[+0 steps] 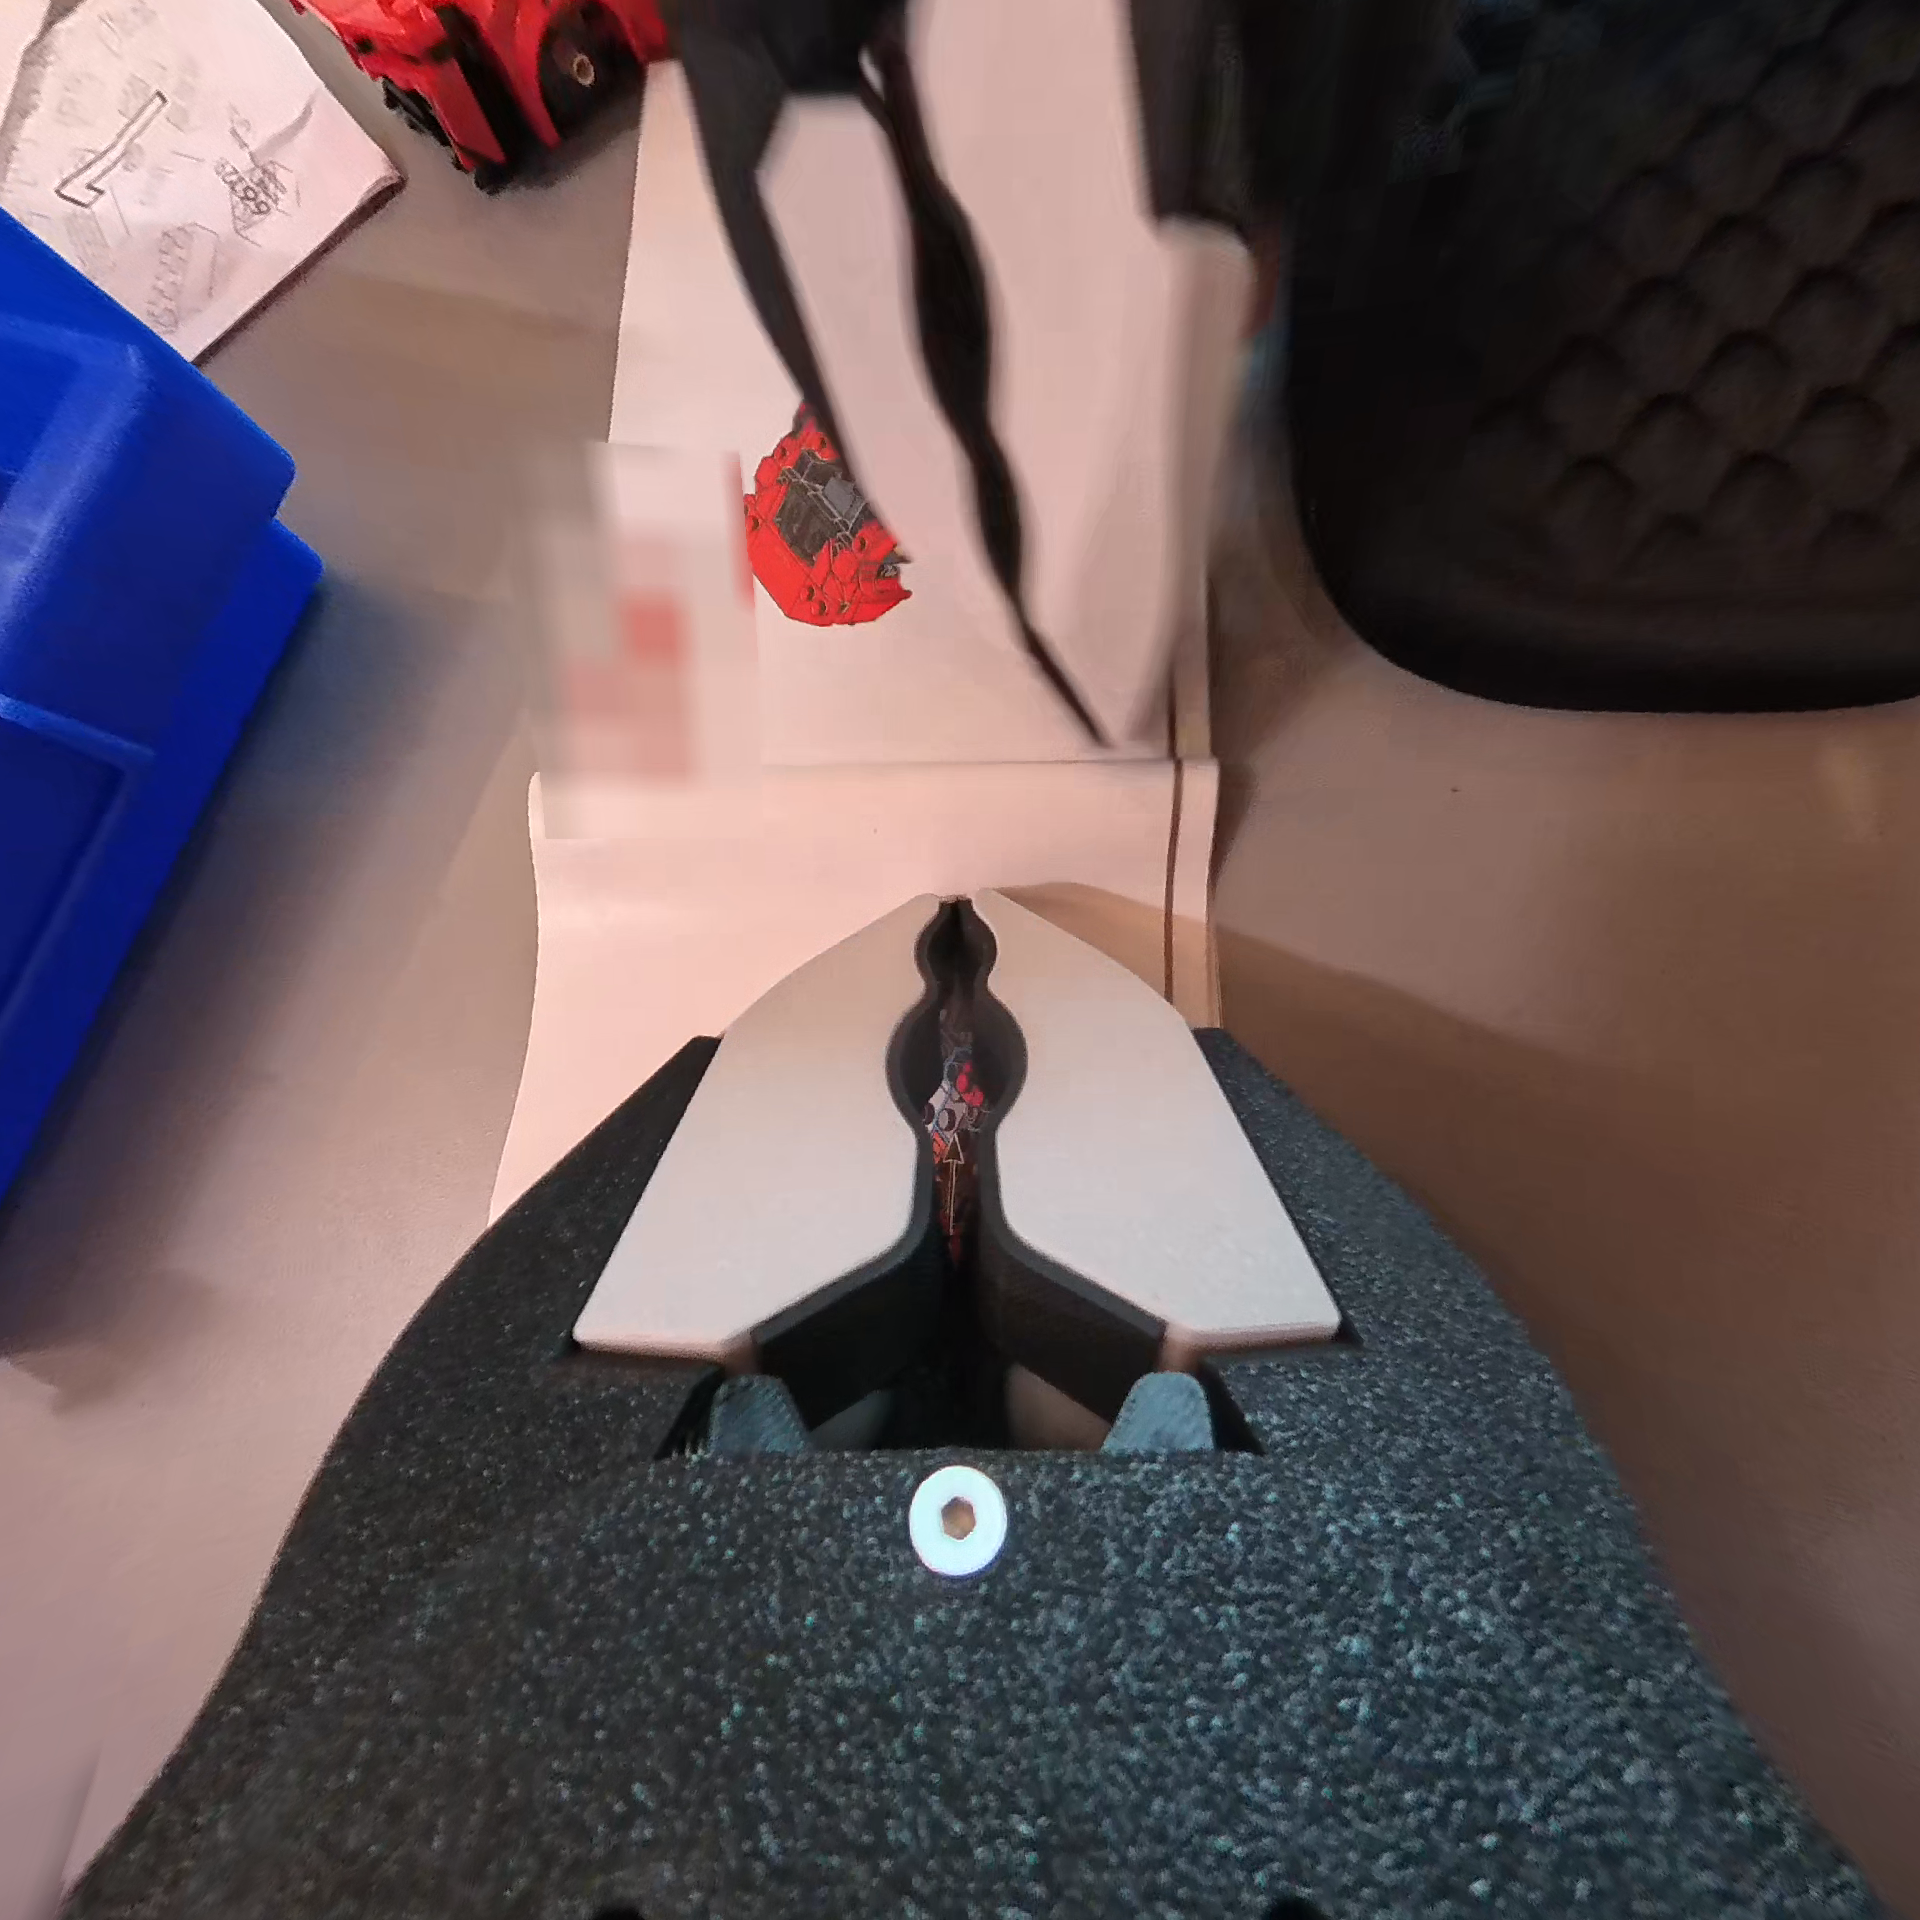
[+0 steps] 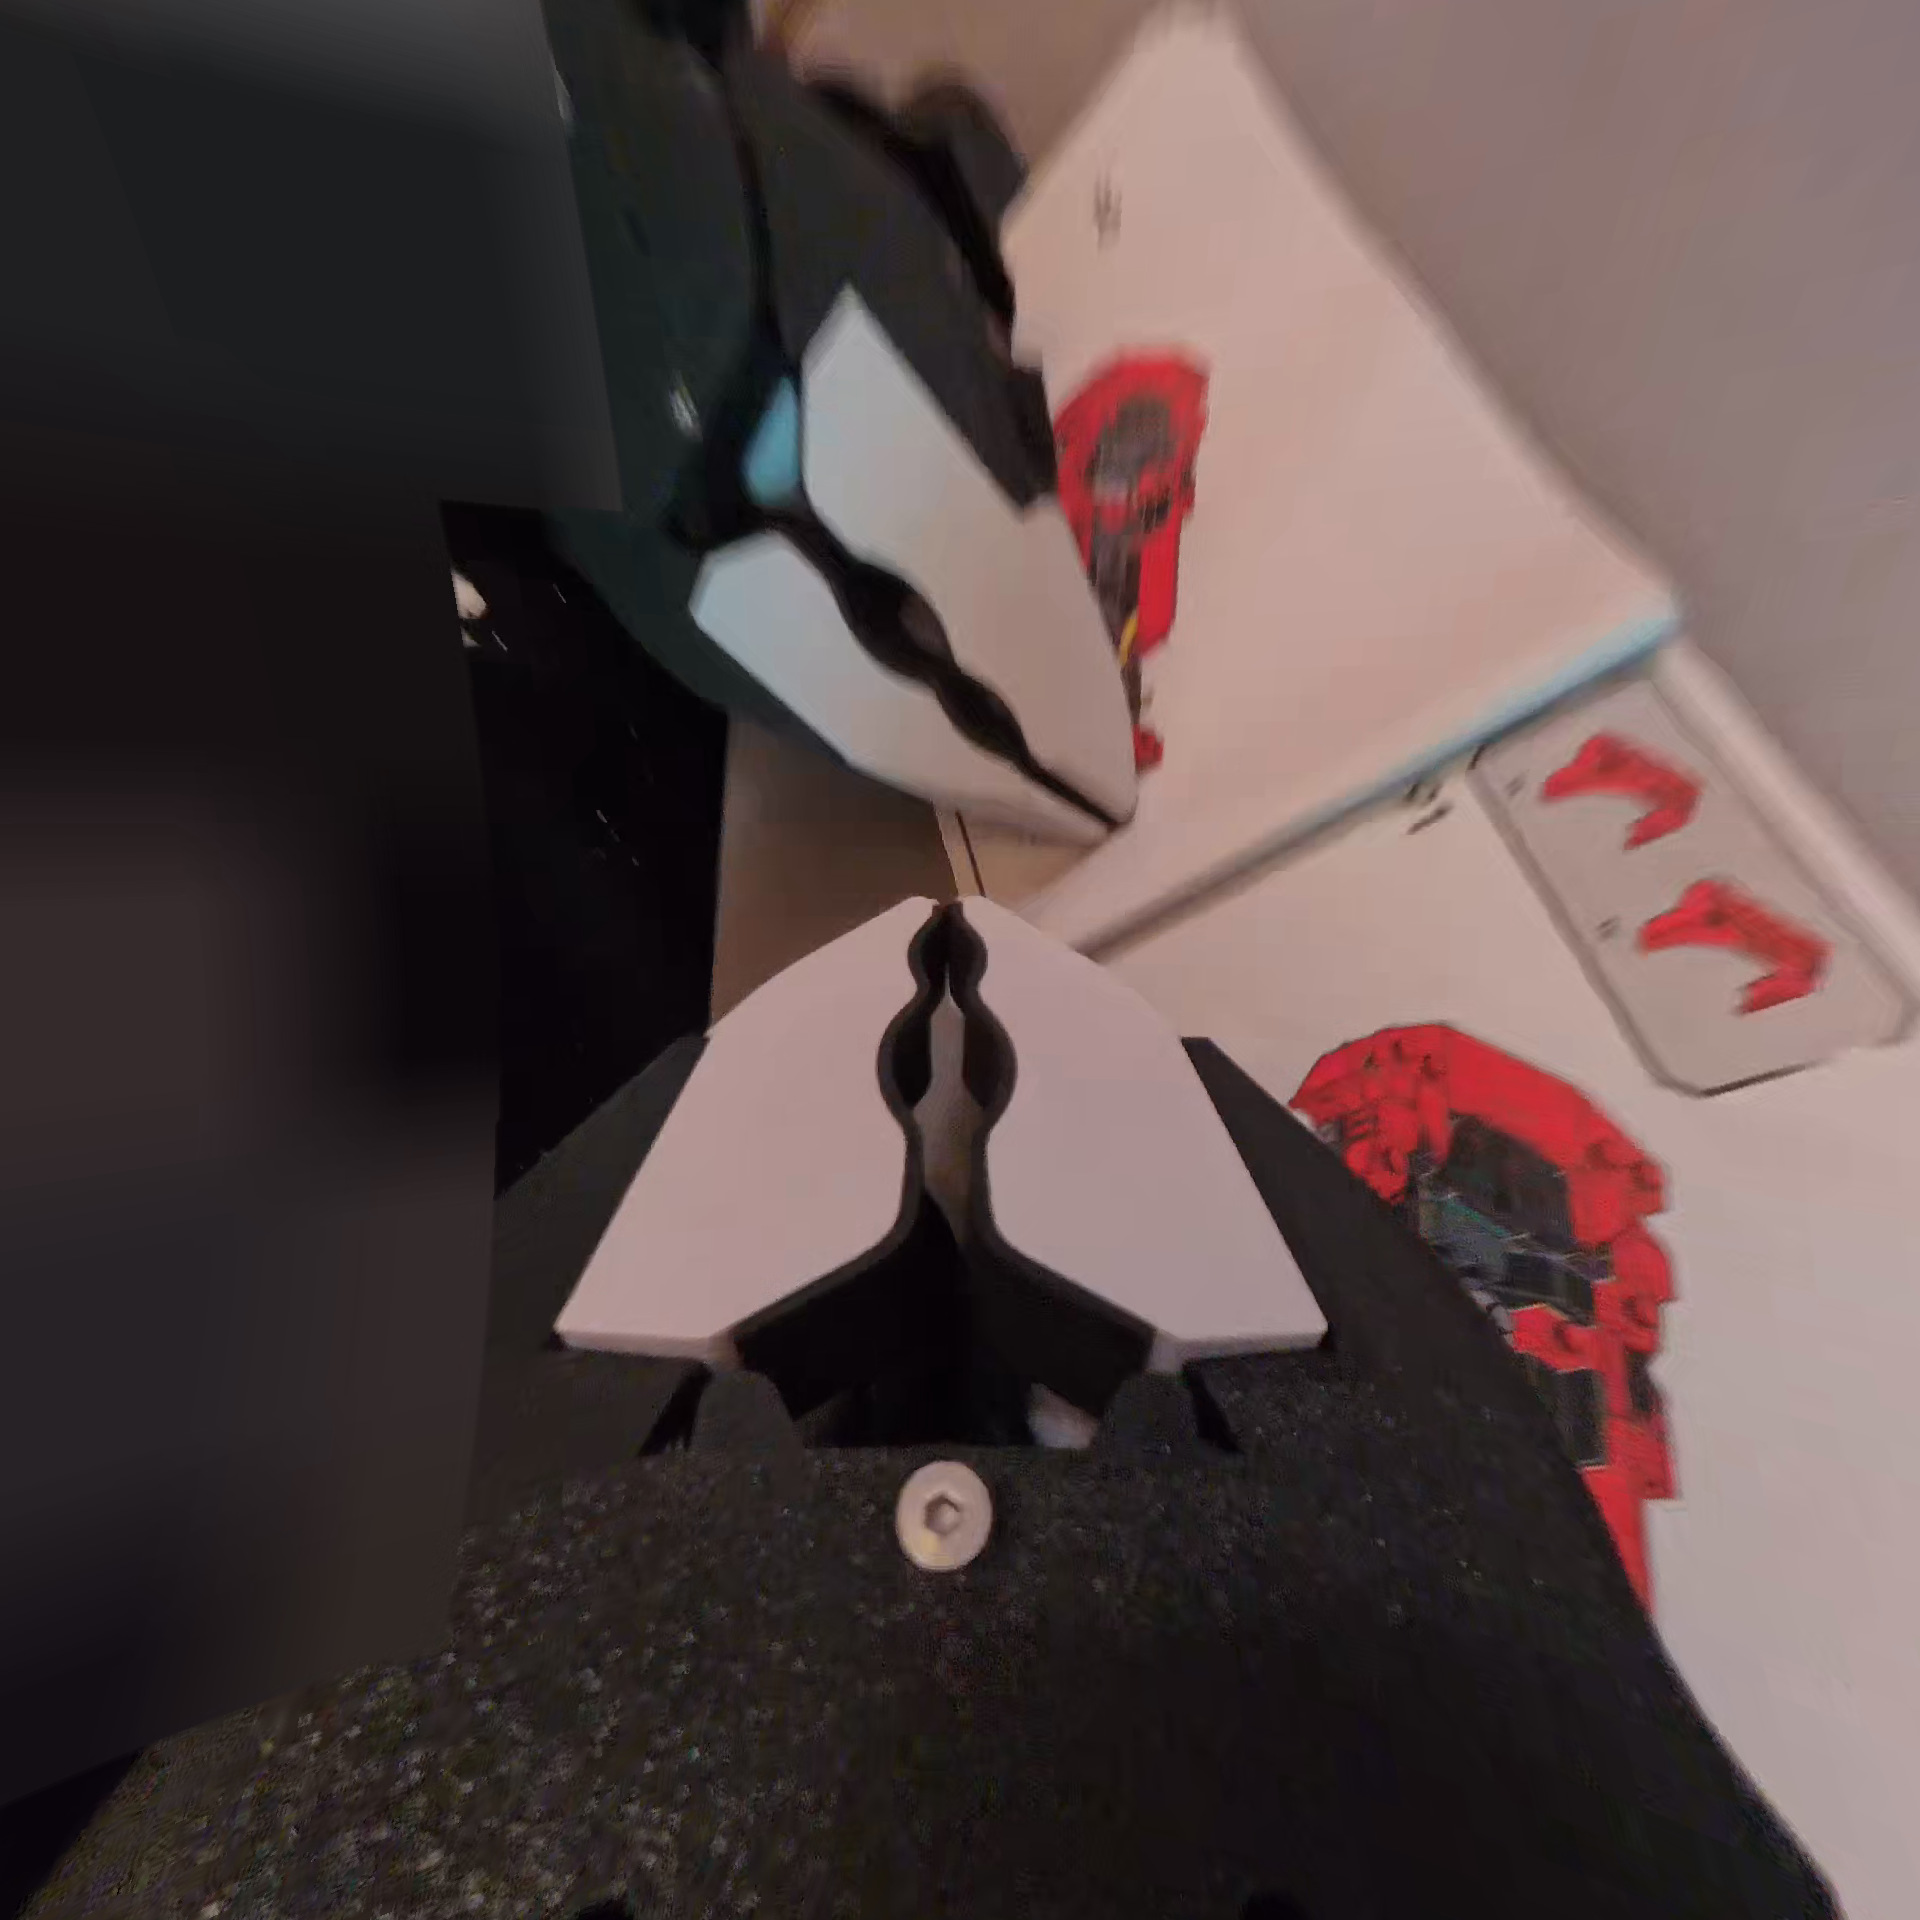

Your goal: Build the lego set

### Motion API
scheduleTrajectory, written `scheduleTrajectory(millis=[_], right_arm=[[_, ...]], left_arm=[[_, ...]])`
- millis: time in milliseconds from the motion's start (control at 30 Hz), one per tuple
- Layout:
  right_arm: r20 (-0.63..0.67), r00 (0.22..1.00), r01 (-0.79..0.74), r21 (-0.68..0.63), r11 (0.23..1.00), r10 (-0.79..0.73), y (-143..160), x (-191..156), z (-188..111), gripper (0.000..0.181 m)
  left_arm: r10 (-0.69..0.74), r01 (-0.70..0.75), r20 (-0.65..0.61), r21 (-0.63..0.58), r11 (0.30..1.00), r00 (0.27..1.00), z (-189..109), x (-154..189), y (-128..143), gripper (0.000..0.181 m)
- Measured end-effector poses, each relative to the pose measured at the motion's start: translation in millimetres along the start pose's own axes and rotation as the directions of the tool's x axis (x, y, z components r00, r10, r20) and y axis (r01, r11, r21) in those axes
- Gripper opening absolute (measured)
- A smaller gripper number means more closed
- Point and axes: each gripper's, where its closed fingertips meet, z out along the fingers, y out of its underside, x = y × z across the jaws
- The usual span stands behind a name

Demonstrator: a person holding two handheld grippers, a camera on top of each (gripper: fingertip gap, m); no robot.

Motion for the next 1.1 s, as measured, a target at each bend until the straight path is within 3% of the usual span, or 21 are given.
scheduleTrajectory(millis=[33,133,333,467,533,633,733,767,833,867,933,967,1033,1100], right_arm=[[-0.019,1.0,0.012,0.001,1.0,-0.011,-3.3,4.0,-3.0,0.0],[-0.106,0.994,0.019,-0.046,0.999,-0.024,-3.0,27.4,9.6,0.0],[-0.238,0.971,0.045,0.072,0.996,-0.027,-37.2,66.6,1.0,0.0],[-0.406,0.911,0.126,0.095,0.987,-0.077,-49.9,87.9,-9.6,0.0],[-0.525,0.842,0.192,0.073,0.979,-0.126,-53.7,96.3,-13.6,0.0],[-0.548,0.819,0.247,0.075,0.966,-0.167,-56.1,91.3,-15.9,0.0],[-0.437,0.889,0.294,0.32,0.901,-0.135,-82.7,38.9,-47.1,0.0],[-0.462,0.872,0.34,0.336,0.878,-0.16,-84.6,22.1,-64.9,0.0],[-0.613,0.763,0.443,0.268,0.855,-0.204,-72.8,2.4,-103.0,0.0],[-0.684,0.699,0.482,0.232,0.845,-0.21,-63.2,-5.4,-121.8,0.0],[-0.766,0.616,0.497,0.197,0.845,-0.184,-40.1,-18.0,-151.1,0.002],[-0.788,0.602,0.451,0.202,0.869,-0.13,-25.9,-18.4,-161.0,0.063],[-0.788,0.611,0.325,0.158,0.932,-0.08,11.2,-15.8,-165.8,0.081],[-0.79,0.606,0.323,0.137,0.936,-0.093,32.5,-16.1,-162.0,0.077]], left_arm=[[0.003,-0.003,0.003,-0.001,1.0,1.0,0.1,-0.1,0.0,0.0],[0.008,-0.008,0.005,-0.001,1.0,1.0,0.0,-0.1,0.1,0.0],[0.025,-0.025,0.021,0.001,1.0,0.999,0.1,-0.4,0.1,0.0],[0.047,-0.047,0.043,0.0,0.999,0.998,0.2,-1.0,0.1,0.0],[0.059,-0.059,0.055,-0.002,0.998,0.997,0.2,-1.4,0.0,0.0],[0.059,-0.059,0.059,0.0,0.998,0.996,0.0,-1.7,-0.7,0.0],[0.037,-0.041,0.086,0.05,0.998,0.996,-6.3,-6.5,-7.8,0.0],[-0.005,-0.01,0.121,0.123,0.992,0.993,-15.1,-13.2,-16.8,0.0],[-0.119,0.081,0.112,0.295,0.952,0.987,-43.8,-20.7,-37.1,0.0],[-0.166,0.12,0.101,0.358,0.926,0.981,-61.1,-24.5,-43.6,0.023],[-0.218,0.151,0.132,0.392,0.908,0.967,-94.1,-35.4,-41.0,0.04],[-0.236,0.148,0.187,0.392,0.908,0.953,-110.9,-44.7,-35.4,0.047],[-0.288,0.136,0.317,0.425,0.895,0.904,-147.7,-66.0,-25.6,0.061],[-0.383,0.155,0.359,0.525,0.837,0.851,-183.0,-78.8,-25.6,0.071]])
